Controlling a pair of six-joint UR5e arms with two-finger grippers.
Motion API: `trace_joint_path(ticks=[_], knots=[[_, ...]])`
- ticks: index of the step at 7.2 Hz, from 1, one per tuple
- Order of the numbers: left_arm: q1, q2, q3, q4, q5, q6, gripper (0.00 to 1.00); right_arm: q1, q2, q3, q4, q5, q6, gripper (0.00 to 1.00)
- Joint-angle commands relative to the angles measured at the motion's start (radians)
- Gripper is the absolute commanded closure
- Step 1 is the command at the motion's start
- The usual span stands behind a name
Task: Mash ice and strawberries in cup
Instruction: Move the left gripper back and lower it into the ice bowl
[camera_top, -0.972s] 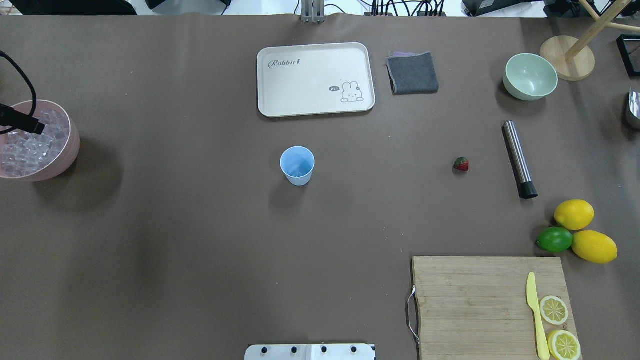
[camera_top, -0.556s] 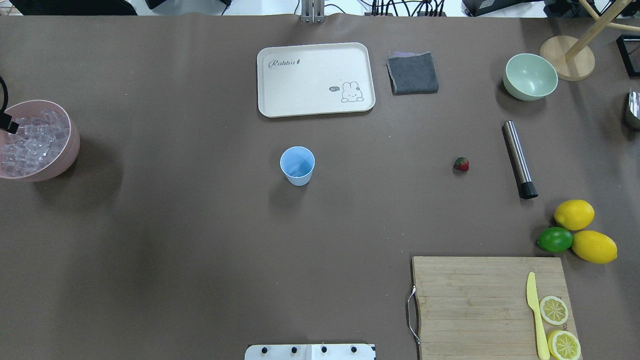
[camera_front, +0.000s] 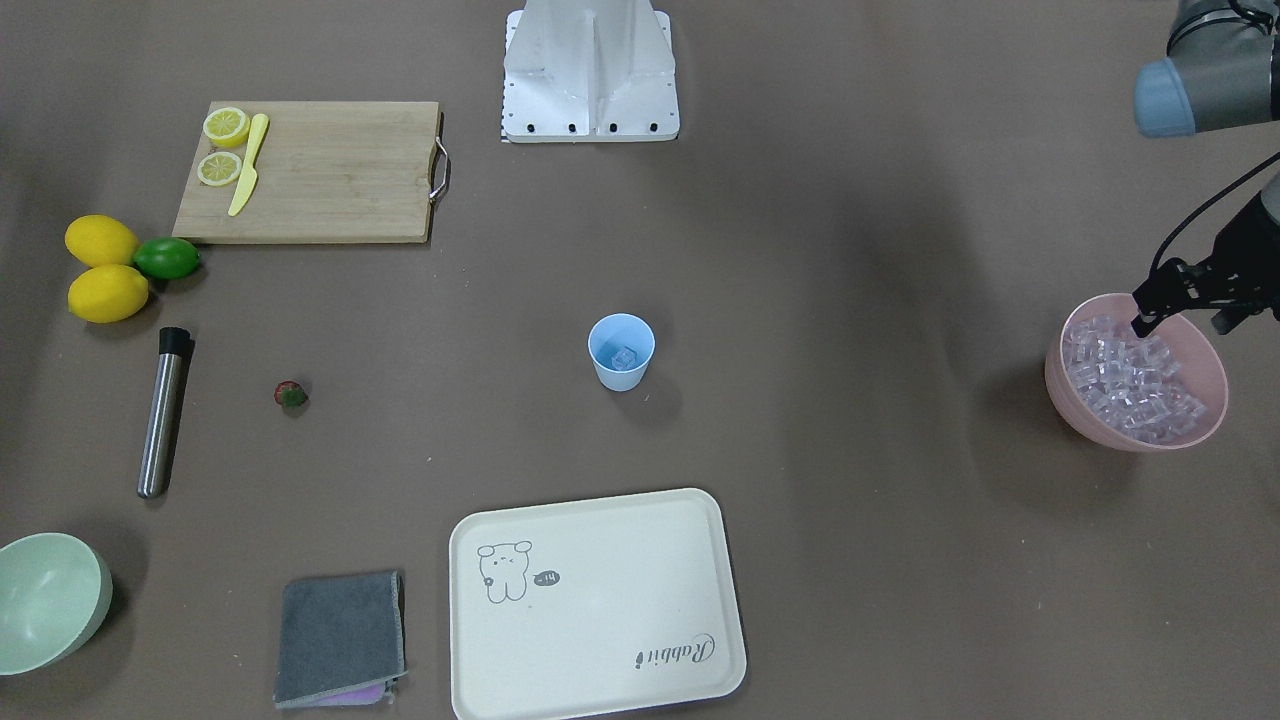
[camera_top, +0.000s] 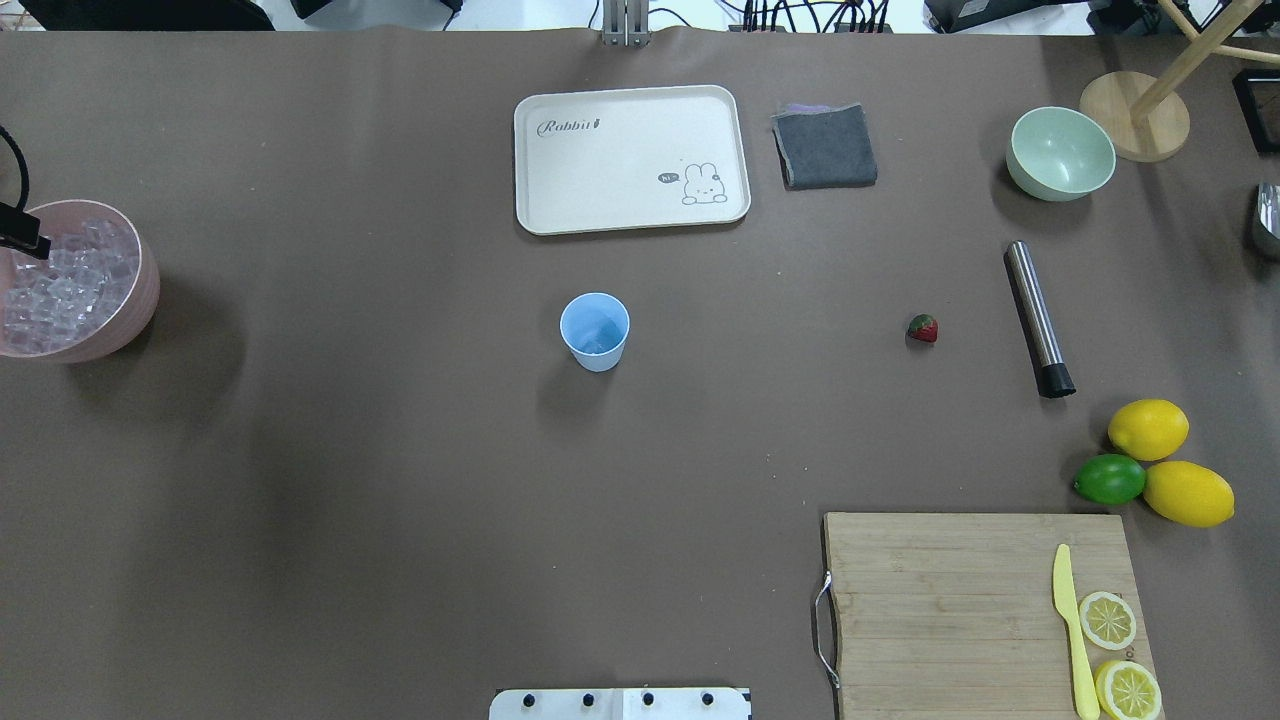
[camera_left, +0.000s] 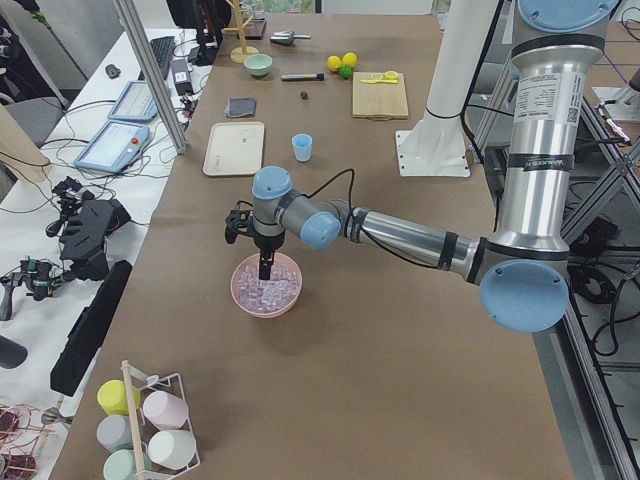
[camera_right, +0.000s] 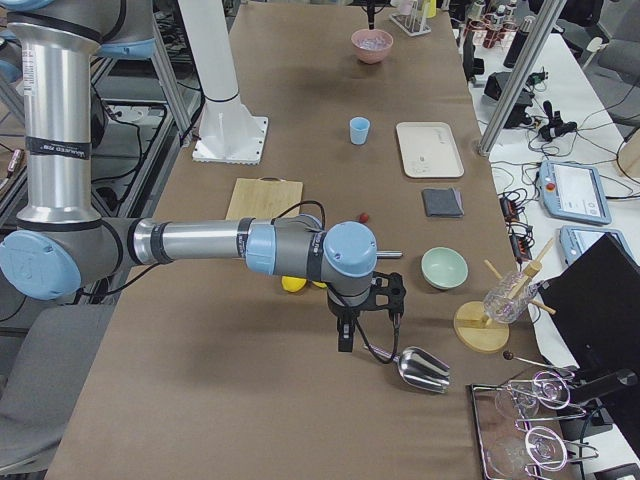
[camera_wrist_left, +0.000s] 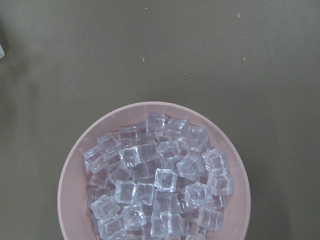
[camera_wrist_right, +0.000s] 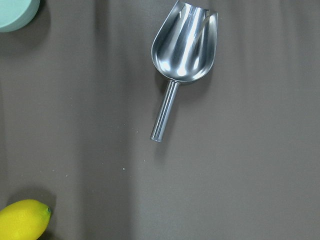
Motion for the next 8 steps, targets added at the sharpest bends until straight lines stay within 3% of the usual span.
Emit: trace_joint_path(ticks=[1, 3, 6, 8], knots=[[0.019, -0.001, 0.113, -0.156, 0.002, -0.087, 0.04, 0.000, -0.005, 0.002, 0.001, 0.024, -0.001, 0.00], [0.030, -0.001, 0.099, -0.164, 0.011, -0.156, 0.03, 0.000, -0.002, 0.003, 0.001, 0.024, -0.001, 0.00], [0.104, 0.006, 0.069, -0.162, 0.115, -0.201, 0.06, 0.000, -0.010, 0.002, 0.001, 0.024, -0.001, 0.00], [0.111, 0.017, 0.069, -0.162, 0.117, -0.199, 0.24, 0.000, -0.016, 0.003, 0.001, 0.024, -0.001, 0.00]])
